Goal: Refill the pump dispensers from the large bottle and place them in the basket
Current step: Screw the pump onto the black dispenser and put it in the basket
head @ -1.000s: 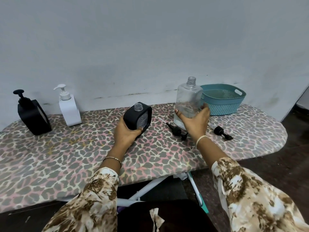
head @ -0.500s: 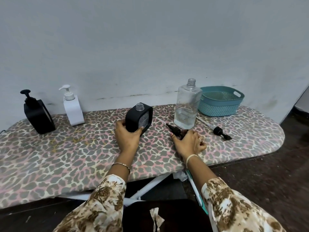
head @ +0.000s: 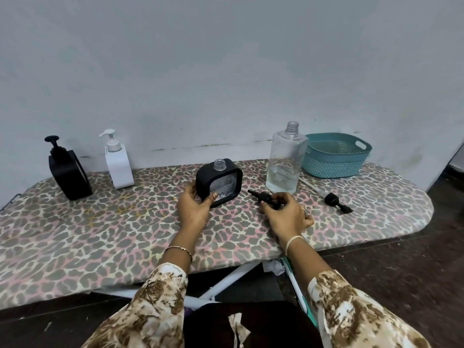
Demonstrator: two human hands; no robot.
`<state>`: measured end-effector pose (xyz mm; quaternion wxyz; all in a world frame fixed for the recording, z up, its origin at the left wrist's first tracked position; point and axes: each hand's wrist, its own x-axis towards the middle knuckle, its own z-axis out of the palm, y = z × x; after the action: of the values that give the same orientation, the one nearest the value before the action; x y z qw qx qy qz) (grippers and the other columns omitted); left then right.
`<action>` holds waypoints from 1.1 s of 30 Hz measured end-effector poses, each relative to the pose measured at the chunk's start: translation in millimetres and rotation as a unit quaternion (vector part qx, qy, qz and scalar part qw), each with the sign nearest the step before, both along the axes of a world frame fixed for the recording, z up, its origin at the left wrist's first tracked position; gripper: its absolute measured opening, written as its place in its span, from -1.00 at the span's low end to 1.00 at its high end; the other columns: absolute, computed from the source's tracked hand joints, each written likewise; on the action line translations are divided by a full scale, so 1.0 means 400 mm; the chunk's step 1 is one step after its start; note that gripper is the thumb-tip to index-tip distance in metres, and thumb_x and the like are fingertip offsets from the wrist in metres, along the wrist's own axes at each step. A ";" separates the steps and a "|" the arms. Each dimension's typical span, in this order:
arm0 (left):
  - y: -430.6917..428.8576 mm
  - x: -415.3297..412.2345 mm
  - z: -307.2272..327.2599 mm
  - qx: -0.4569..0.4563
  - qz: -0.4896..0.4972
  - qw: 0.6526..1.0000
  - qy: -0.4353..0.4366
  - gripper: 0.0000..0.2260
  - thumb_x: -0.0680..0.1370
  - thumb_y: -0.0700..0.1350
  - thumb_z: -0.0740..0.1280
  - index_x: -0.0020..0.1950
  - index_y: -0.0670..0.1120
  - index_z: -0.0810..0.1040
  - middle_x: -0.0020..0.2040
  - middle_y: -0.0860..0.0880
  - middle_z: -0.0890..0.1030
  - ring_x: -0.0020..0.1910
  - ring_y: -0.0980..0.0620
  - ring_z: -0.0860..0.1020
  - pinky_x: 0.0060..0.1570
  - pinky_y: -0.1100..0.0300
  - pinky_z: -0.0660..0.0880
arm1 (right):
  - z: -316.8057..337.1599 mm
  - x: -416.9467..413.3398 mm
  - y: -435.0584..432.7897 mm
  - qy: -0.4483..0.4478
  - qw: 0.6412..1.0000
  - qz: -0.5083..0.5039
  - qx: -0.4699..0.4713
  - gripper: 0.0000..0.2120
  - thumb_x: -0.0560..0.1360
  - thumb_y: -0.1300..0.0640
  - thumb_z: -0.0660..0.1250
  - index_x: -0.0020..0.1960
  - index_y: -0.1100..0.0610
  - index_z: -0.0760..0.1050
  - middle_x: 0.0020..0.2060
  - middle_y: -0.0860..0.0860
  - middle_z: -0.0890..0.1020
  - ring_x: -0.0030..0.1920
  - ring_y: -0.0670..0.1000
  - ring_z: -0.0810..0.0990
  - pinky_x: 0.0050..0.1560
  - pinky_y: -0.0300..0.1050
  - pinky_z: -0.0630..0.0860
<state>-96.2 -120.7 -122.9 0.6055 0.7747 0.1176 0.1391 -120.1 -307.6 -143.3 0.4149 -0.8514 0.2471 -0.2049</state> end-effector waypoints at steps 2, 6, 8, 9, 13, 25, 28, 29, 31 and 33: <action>0.006 0.001 -0.003 -0.004 -0.013 1.000 -0.003 -0.42 0.44 -0.23 0.46 0.43 -0.15 0.35 0.35 -0.11 0.49 0.32 -0.07 0.47 0.19 0.23 0.37 | 0.001 -0.001 0.003 -0.045 0.994 0.022 0.097 -0.70 0.19 -0.22 0.48 -0.14 -0.18 0.53 -0.13 -0.18 0.65 0.04 0.00 0.58 0.20 0.19 0.31; 0.015 0.009 -0.005 -0.014 -0.032 0.999 0.003 -0.41 0.45 -0.22 0.46 0.44 -0.14 0.34 0.36 -0.10 0.49 0.30 -0.11 0.49 0.24 0.11 0.44 | 0.042 -0.004 0.004 -0.120 0.964 0.032 0.234 -0.67 0.21 -0.10 0.57 -0.10 -0.11 0.55 -0.06 -0.12 0.64 0.05 0.03 0.60 0.22 0.16 0.47; 0.021 0.012 -0.007 -0.019 -0.041 0.999 0.006 -0.40 0.45 -0.22 0.46 0.45 -0.13 0.33 0.37 -0.09 0.48 0.31 -0.10 0.48 0.26 0.09 0.44 | 0.082 0.005 -0.002 -0.157 0.952 0.034 0.259 -0.70 0.32 0.10 0.57 -0.03 0.01 0.53 -0.09 -0.04 0.63 -0.01 0.03 0.60 0.12 -0.03 0.54; 0.025 0.013 -0.007 -0.023 -0.047 0.999 0.004 -0.39 0.44 -0.23 0.46 0.45 -0.14 0.33 0.37 -0.09 0.48 0.34 -0.07 0.46 0.28 0.11 0.41 | 0.105 0.008 -0.003 -0.178 0.947 0.041 0.264 -0.71 0.34 0.14 0.56 -0.02 0.05 0.53 -0.11 -0.03 0.62 -0.04 0.01 0.59 0.05 -0.11 0.55; 0.033 0.016 -0.011 -0.044 -0.060 0.997 0.001 -0.38 0.43 -0.25 0.47 0.45 -0.16 0.33 0.37 -0.10 0.48 0.36 -0.04 0.44 0.35 0.06 0.38 | 0.181 0.014 -0.001 -0.256 0.925 0.092 0.267 -0.67 0.33 0.21 0.56 -0.02 0.01 0.49 0.02 0.01 0.61 0.04 -0.05 0.60 0.04 -0.20 0.56; 0.046 0.027 -0.012 -0.050 -0.086 0.995 0.003 -0.35 0.41 -0.26 0.49 0.44 -0.18 0.33 0.37 -0.11 0.47 0.35 -0.03 0.44 0.36 0.06 0.38 | 0.367 0.074 0.071 -0.357 0.898 0.213 0.146 -0.81 0.42 0.17 0.46 0.01 0.16 0.56 -0.11 -0.02 0.68 -0.18 -0.07 0.69 -0.11 -0.14 0.62; 0.052 0.030 -0.013 -0.037 -0.093 0.995 -0.001 -0.34 0.39 -0.26 0.51 0.44 -0.18 0.33 0.37 -0.13 0.48 0.34 -0.04 0.45 0.36 0.04 0.38 | 0.351 0.096 0.099 -0.319 0.909 0.251 0.095 -0.82 0.41 0.15 0.46 -0.01 0.13 0.56 -0.13 -0.06 0.67 -0.20 -0.10 0.69 -0.08 -0.06 0.64; 0.053 0.030 -0.014 -0.039 -0.093 0.995 0.000 -0.34 0.39 -0.26 0.51 0.44 -0.18 0.33 0.37 -0.12 0.48 0.34 -0.04 0.44 0.36 0.04 0.38 | 0.345 0.102 0.106 -0.311 0.911 0.257 0.086 -0.82 0.41 0.14 0.46 -0.01 0.13 0.56 -0.13 -0.06 0.67 -0.20 -0.11 0.68 -0.07 -0.04 0.64; 0.054 0.031 -0.016 -0.044 -0.093 0.995 0.000 -0.33 0.39 -0.27 0.51 0.44 -0.18 0.33 0.36 -0.11 0.48 0.35 -0.04 0.44 0.36 0.04 0.39 | 0.338 0.115 0.116 -0.295 0.915 0.267 0.070 -0.82 0.42 0.13 0.45 -0.01 0.14 0.57 -0.13 -0.09 0.67 -0.20 -0.14 0.67 -0.06 -0.04 0.63; 0.055 0.031 -0.017 -0.048 -0.095 0.994 -0.004 -0.34 0.39 -0.27 0.51 0.44 -0.19 0.33 0.36 -0.11 0.48 0.35 -0.04 0.44 0.36 0.06 0.39 | 0.338 0.126 0.122 -0.283 0.918 0.271 0.062 -0.83 0.43 0.12 0.45 -0.01 0.13 0.57 -0.14 -0.11 0.66 -0.21 -0.15 0.66 -0.06 -0.04 0.62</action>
<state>-83.9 -98.8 -129.6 0.6531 0.7517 0.0474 0.0783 -69.8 -258.8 -8.1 0.5593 -0.7645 -0.1088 -0.3015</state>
